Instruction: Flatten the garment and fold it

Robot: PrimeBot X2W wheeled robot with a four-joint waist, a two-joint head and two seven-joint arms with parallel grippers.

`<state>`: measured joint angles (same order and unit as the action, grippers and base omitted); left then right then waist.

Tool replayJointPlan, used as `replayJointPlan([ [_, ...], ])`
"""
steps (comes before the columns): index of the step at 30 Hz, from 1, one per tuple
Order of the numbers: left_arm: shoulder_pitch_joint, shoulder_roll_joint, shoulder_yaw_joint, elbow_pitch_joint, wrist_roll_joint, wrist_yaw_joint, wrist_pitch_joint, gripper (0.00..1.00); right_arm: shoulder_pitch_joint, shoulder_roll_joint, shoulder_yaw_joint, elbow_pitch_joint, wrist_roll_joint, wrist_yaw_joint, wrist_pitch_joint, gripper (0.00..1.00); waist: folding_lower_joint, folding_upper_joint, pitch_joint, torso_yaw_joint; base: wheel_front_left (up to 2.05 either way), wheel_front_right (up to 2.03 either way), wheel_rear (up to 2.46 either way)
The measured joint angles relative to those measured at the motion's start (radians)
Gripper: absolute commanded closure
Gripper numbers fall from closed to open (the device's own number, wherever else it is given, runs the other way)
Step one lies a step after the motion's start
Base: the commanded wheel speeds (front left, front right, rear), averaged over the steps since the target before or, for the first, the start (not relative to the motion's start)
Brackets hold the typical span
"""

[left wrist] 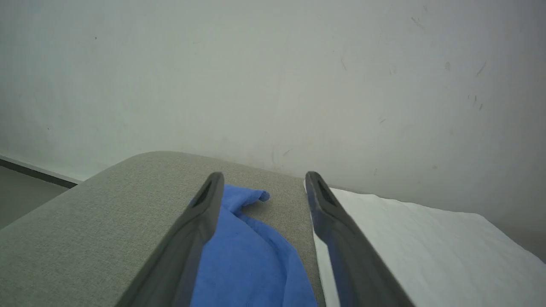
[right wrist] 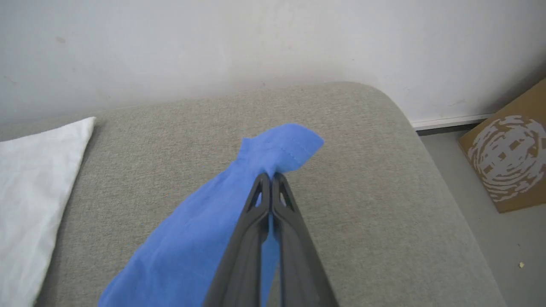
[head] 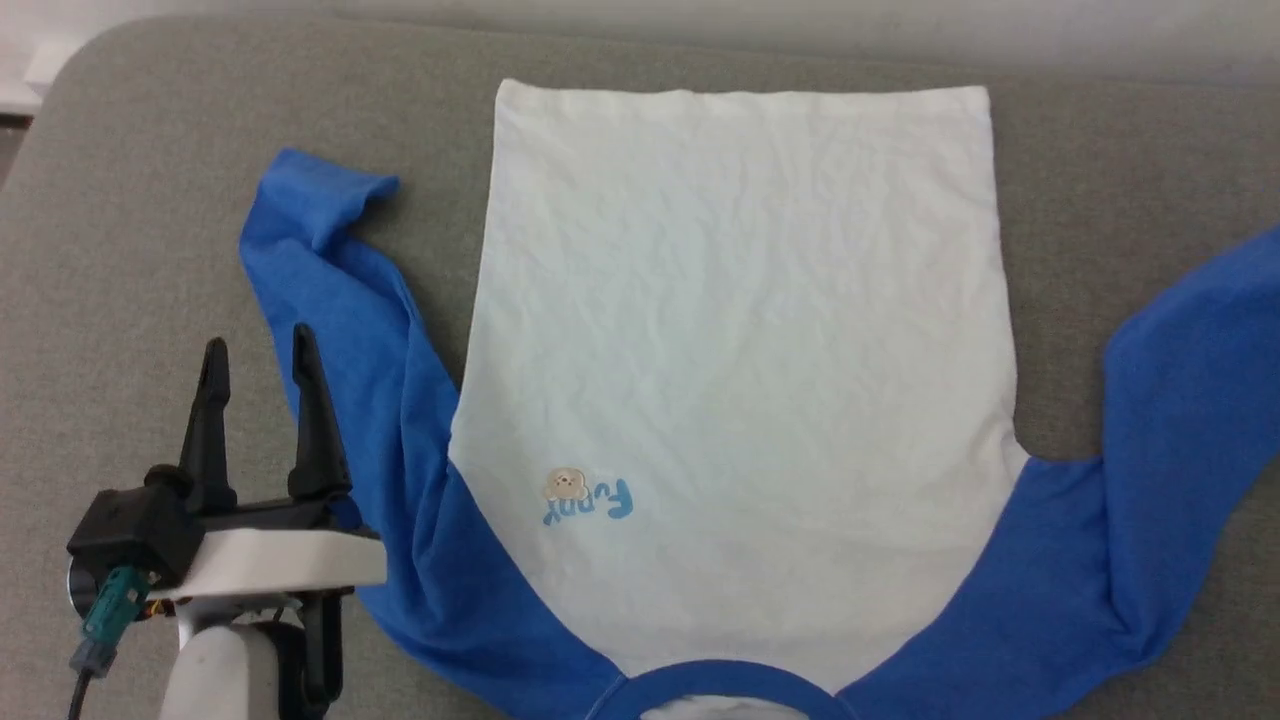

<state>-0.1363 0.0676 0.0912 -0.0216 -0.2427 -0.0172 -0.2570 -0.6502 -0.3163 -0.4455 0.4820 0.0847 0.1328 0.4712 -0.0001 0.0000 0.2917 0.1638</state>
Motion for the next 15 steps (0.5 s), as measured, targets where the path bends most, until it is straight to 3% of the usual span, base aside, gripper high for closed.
replayJointPlan([
  [9,0.08,-0.003,0.021,0.002,0.003,-0.007,0.0,0.0,0.293,0.004,-0.161,-0.311,0.06,-0.001,0.069,1.0,-0.0002,0.0,-0.135,-0.055,0.0,0.0,0.0],
  [15,0.119,-0.005,0.033,0.001,0.003,-0.007,0.0,0.0,0.383,0.081,-0.085,-0.57,0.135,-0.001,0.157,1.0,-0.0001,0.0,-0.206,-0.087,0.0,0.0,0.0],
])
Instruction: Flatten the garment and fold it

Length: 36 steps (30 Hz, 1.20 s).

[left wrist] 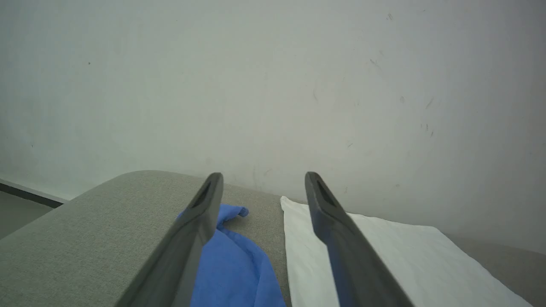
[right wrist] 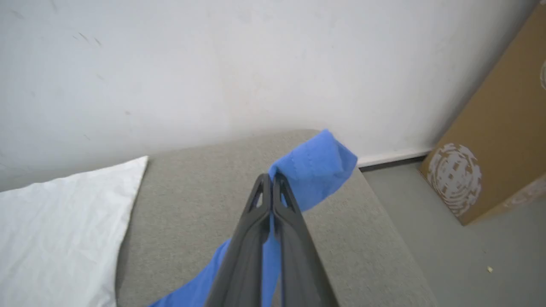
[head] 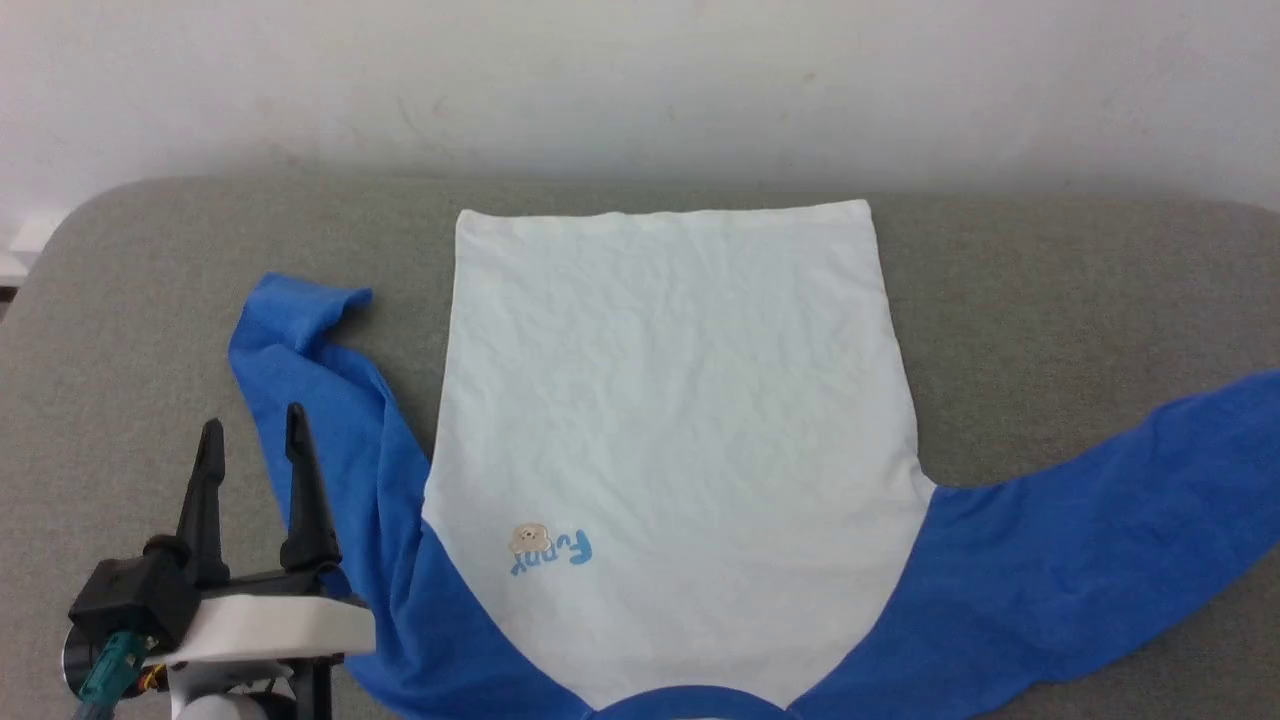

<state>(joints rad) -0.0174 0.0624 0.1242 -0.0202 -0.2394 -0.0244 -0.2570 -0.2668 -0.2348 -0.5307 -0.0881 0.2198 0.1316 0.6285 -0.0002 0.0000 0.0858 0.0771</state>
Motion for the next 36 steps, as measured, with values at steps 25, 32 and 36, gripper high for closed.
replayJointPlan([
  [25,0.017,-0.006,-0.047,0.005,-0.007,-0.001,0.0,0.0,-0.237,0.179,0.813,0.257,0.267,0.0,-0.099,1.0,0.0004,0.0,-0.03,0.073,0.0,0.0,0.0],
  [32,0.0,-0.006,-0.064,0.016,-0.013,-0.001,0.0,0.0,-0.33,0.181,0.999,0.427,0.343,0.0,-0.195,1.0,0.0004,-0.0001,0.007,0.133,0.0,0.0,0.0],
  [36,-0.011,-0.007,-0.07,0.022,-0.015,-0.001,0.0,0.0,-0.351,0.182,1.11,0.483,0.391,0.0,-0.214,1.0,0.0004,0.0,0.024,0.161,0.0,0.0,0.0],
])
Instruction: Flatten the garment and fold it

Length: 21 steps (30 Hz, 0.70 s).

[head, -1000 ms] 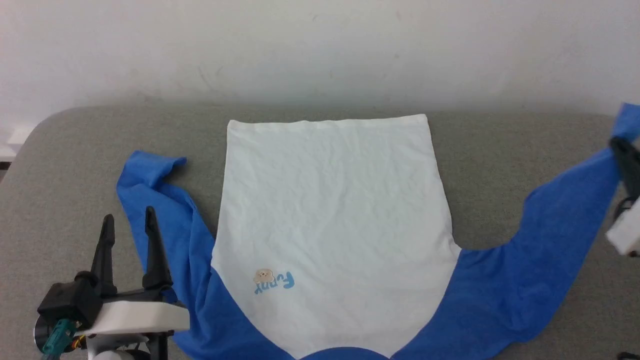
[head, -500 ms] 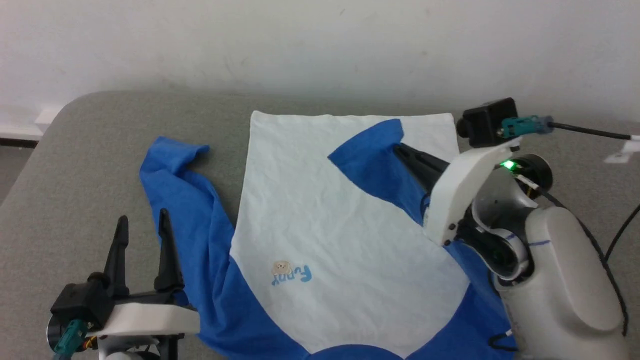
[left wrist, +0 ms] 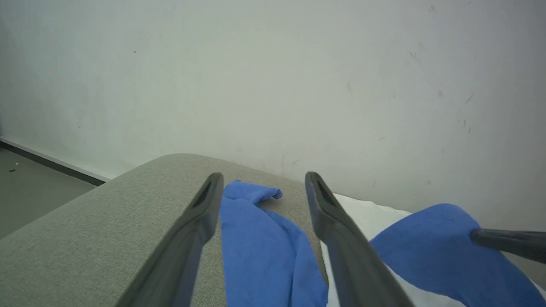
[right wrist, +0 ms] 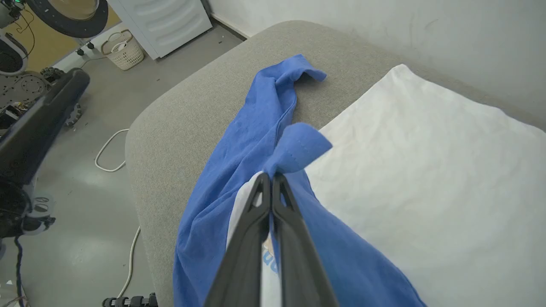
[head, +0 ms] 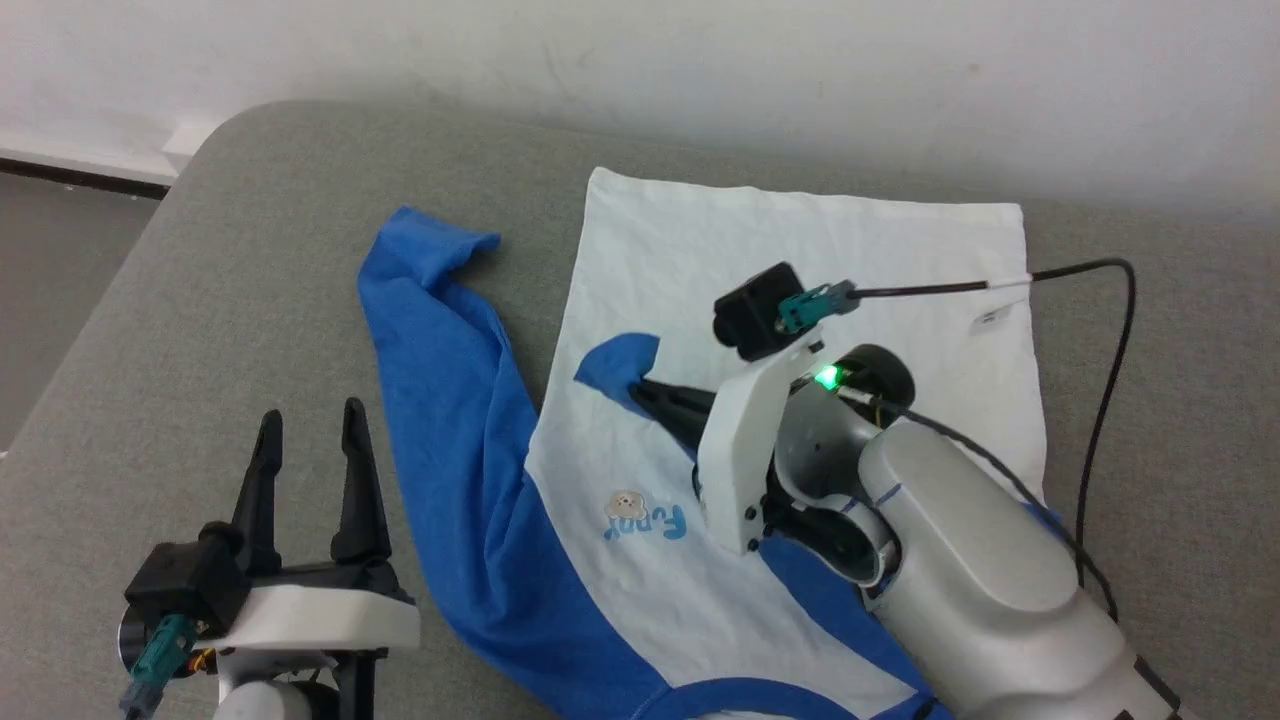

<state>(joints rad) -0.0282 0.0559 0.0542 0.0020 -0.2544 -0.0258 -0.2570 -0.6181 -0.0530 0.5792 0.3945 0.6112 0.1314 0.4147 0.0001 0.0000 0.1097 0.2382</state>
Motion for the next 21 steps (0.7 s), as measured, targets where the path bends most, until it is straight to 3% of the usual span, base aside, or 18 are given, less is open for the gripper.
replayJointPlan([
  [6,0.0,0.0,0.0,0.001,-0.003,0.0,0.0,0.0,-0.009,0.001,0.112,0.066,0.026,0.0,-0.003,1.0,0.0,0.0,0.022,0.014,0.0,0.0,0.0],
  [7,0.0,0.0,0.001,0.002,-0.003,0.0,0.0,0.0,-0.012,0.001,0.123,0.073,0.033,0.0,-0.003,0.96,0.0,0.0,0.024,0.011,0.0,0.0,0.0],
  [8,0.0,0.0,0.001,0.002,-0.003,0.0,0.0,0.0,-0.012,0.0,0.133,0.077,0.044,0.0,-0.006,0.0,0.0,0.0,0.026,0.009,0.0,0.0,0.0],
  [13,0.0,0.0,0.003,0.003,-0.003,0.0,0.0,0.0,-0.013,0.001,0.124,0.058,0.173,0.0,-0.053,0.0,-0.0001,0.0,0.023,-0.011,0.0,0.0,0.0],
  [16,0.0,-0.001,0.005,0.004,-0.003,0.0,0.0,0.0,-0.019,0.002,0.048,0.019,0.244,0.0,-0.11,0.0,-0.0001,0.0,0.014,-0.023,0.0,0.0,0.0],
  [21,0.002,-0.001,0.012,0.004,-0.003,0.0,0.0,0.0,-0.027,-0.028,-0.169,-0.043,0.166,0.0,-0.21,0.0,-0.0002,0.0,-0.008,-0.044,0.0,0.0,0.0],
])
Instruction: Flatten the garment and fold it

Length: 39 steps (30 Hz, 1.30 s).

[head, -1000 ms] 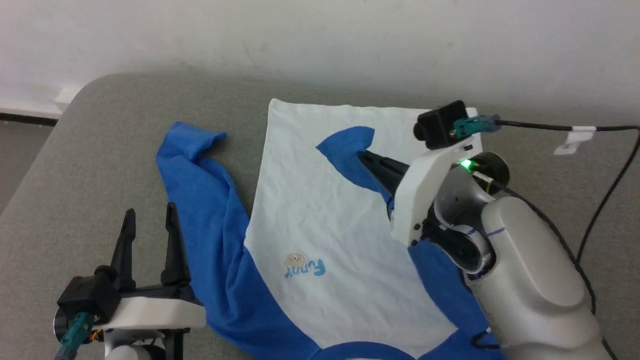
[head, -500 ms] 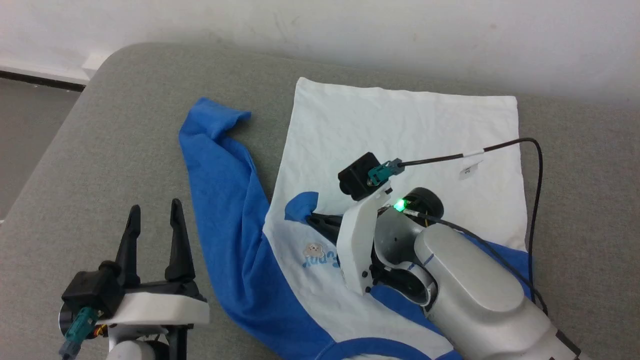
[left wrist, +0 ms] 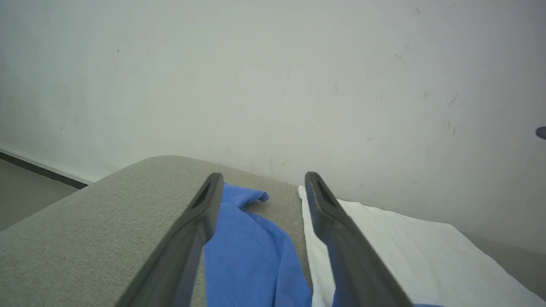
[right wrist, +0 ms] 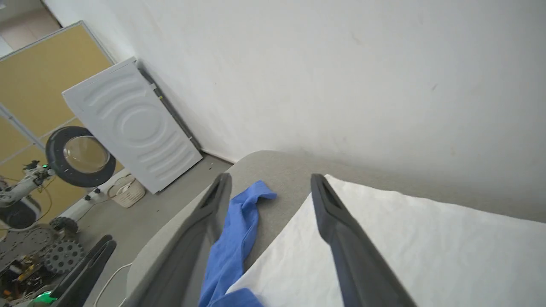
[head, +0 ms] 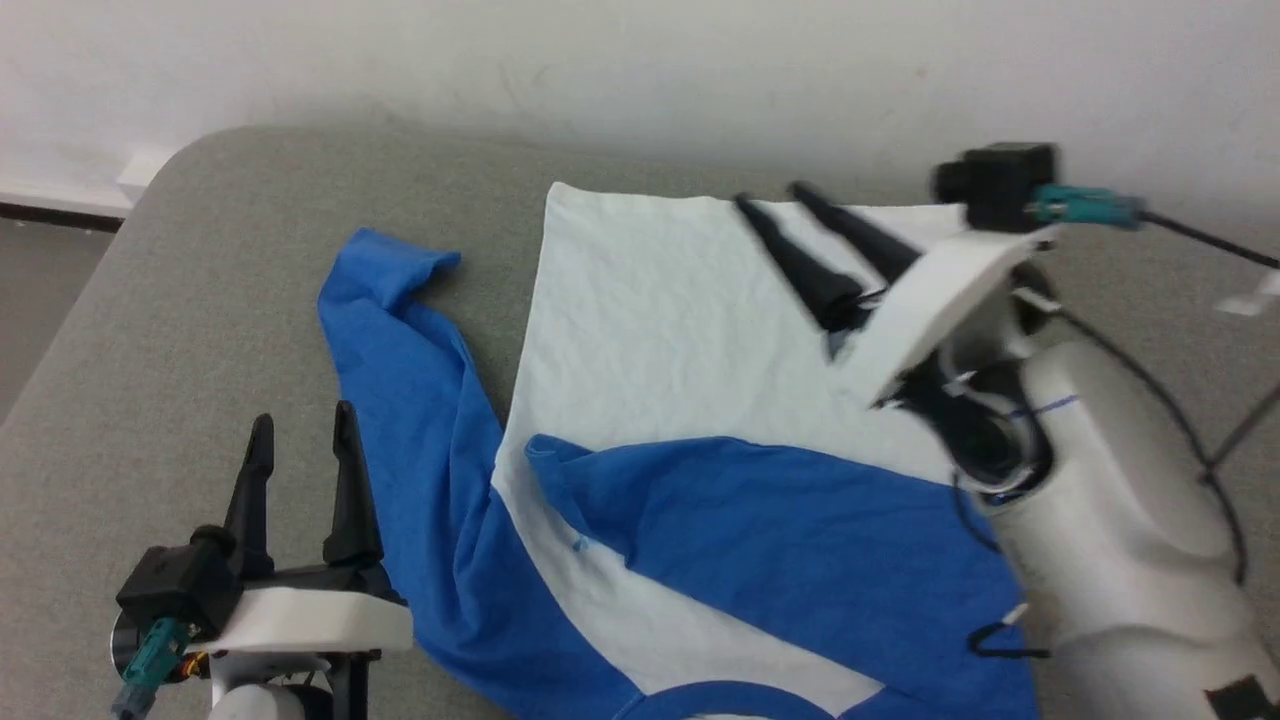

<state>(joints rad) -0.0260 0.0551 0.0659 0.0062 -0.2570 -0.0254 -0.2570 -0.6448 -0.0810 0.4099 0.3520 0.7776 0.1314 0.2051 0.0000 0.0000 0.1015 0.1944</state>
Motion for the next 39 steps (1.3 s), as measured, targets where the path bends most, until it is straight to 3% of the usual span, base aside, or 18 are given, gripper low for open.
replayJointPlan([
  [5,0.009,0.0,0.007,0.0,0.0,0.0,0.0,0.0,0.13,-0.057,-0.315,-0.087,-0.158,0.0,-0.095,0.0,-0.0001,0.0,-0.024,-0.021,0.0,0.0,0.0],
  [9,0.024,0.0,0.011,0.001,0.0,0.0,0.0,0.0,0.286,-0.023,-0.544,-0.181,-0.291,0.0,-0.119,0.0,0.0,0.0,-0.037,-0.038,0.0,0.0,0.0],
  [13,0.024,0.002,0.012,0.006,-0.001,0.0,0.0,0.0,0.408,0.018,-0.667,-0.274,-0.358,0.0,-0.084,0.0,-0.0001,0.0,-0.04,-0.054,0.0,0.0,0.0],
  [17,0.008,0.005,0.022,0.02,-0.033,0.0,0.03,0.0,0.453,0.026,-0.714,-0.337,-0.338,0.0,-0.055,0.0,-0.0001,0.0,-0.027,-0.067,0.0,0.0,0.0],
  [21,-0.111,0.039,0.045,0.077,-0.088,-0.001,0.141,0.0,0.467,0.027,-0.732,-0.365,-0.309,0.0,-0.049,0.0,-0.0001,0.0,-0.001,-0.072,0.0,0.0,0.0],
  [30,-0.566,0.234,0.084,0.286,-0.158,-0.003,0.496,0.0,0.414,0.028,-0.736,-0.449,-0.312,0.0,-0.003,0.0,0.0002,0.0,0.117,-0.087,0.0,0.0,0.0],
  [39,-0.798,0.382,0.07,0.435,-0.158,0.028,0.824,0.0,0.374,0.029,-0.728,-0.505,-0.31,0.0,0.023,0.0,0.0004,0.0,0.282,-0.124,0.0,0.0,0.0],
])
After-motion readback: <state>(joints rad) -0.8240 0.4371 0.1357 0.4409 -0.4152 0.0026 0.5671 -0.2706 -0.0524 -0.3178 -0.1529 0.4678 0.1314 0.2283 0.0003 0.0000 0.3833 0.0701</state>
